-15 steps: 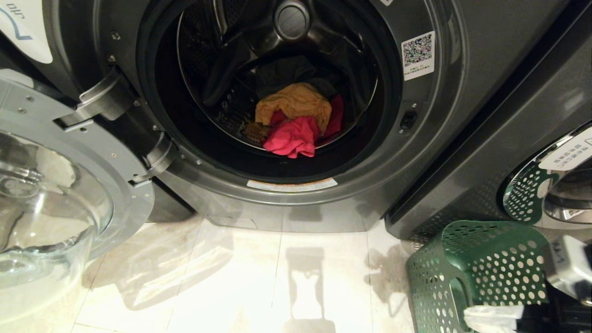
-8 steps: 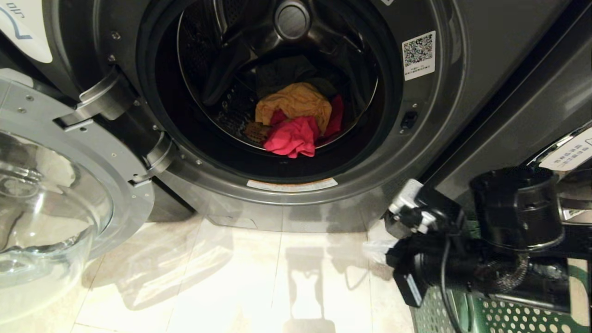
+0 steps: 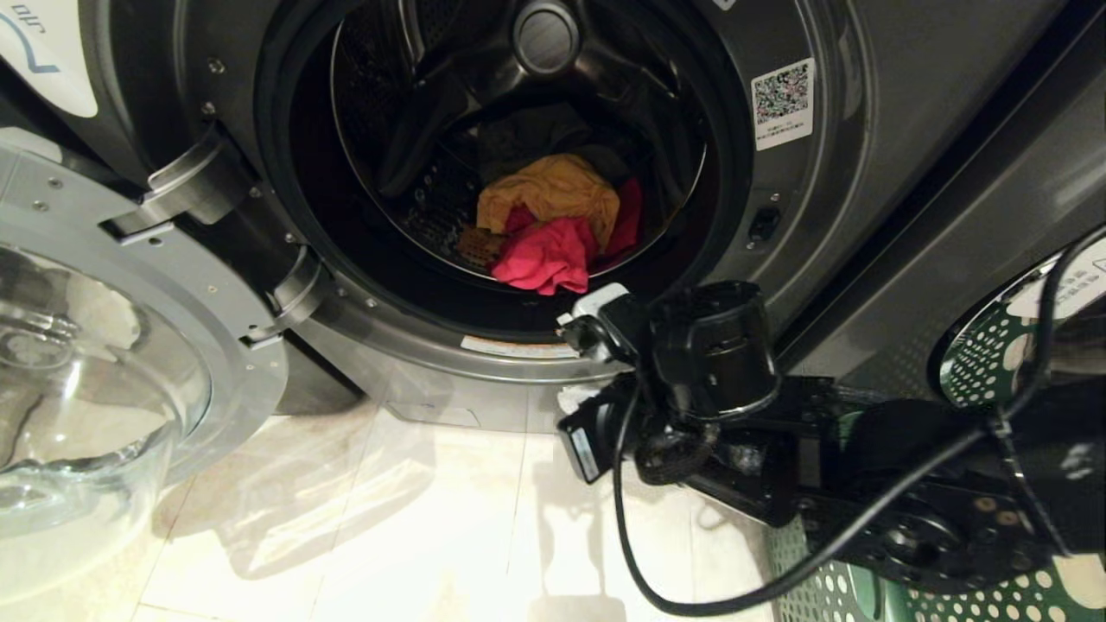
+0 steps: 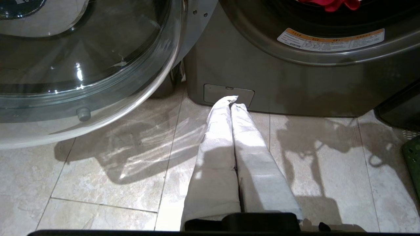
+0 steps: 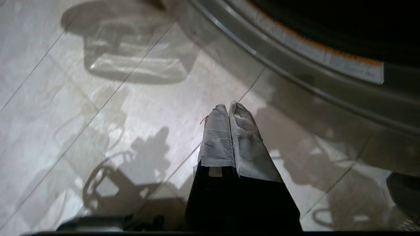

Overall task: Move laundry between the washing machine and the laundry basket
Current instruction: Pick a cloth and place it into the basket

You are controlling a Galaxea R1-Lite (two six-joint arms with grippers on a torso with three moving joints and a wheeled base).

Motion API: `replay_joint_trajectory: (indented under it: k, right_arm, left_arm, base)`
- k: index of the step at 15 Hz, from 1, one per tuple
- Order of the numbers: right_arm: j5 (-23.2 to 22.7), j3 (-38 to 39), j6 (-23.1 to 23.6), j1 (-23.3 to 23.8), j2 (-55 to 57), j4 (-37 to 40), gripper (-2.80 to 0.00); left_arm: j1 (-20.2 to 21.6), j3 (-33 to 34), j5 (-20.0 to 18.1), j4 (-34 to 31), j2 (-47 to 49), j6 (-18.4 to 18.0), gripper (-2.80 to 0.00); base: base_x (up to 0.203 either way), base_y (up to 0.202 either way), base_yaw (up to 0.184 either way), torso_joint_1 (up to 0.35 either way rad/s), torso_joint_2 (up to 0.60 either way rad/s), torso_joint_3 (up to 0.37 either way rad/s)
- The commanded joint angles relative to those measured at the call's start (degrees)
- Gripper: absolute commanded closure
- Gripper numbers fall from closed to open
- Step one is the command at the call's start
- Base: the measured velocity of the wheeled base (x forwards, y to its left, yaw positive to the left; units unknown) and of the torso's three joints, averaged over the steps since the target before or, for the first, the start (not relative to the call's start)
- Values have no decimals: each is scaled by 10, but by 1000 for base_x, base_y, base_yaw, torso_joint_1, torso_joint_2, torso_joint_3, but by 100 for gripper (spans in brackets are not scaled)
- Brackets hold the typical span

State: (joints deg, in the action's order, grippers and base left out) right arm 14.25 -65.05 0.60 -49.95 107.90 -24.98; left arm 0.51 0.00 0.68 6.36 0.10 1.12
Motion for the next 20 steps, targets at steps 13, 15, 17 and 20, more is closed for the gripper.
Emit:
replay_joint_trajectory:
  k: [13, 15, 17, 20]
  right_arm:
    - [201, -291, 26, 64, 193, -24, -280]
    - [200, -333, 27, 71, 215, -26, -280]
    - [197, -372, 33, 71, 240, -27, -280]
    - [195, -440, 41, 72, 285, -28, -280]
  left_arm:
    - [0, 23, 0, 1, 0, 1, 0]
    - [0, 23, 0, 0, 1, 0, 0]
    - [0, 23, 0, 0, 0, 0, 0]
    - [0, 23, 0, 0, 1, 0, 0]
  base:
    - [0, 0, 0, 0, 0, 0]
    - [0, 0, 0, 0, 0, 0]
    - [0, 0, 0, 0, 0, 0]
    - [0, 0, 0, 0, 0, 0]
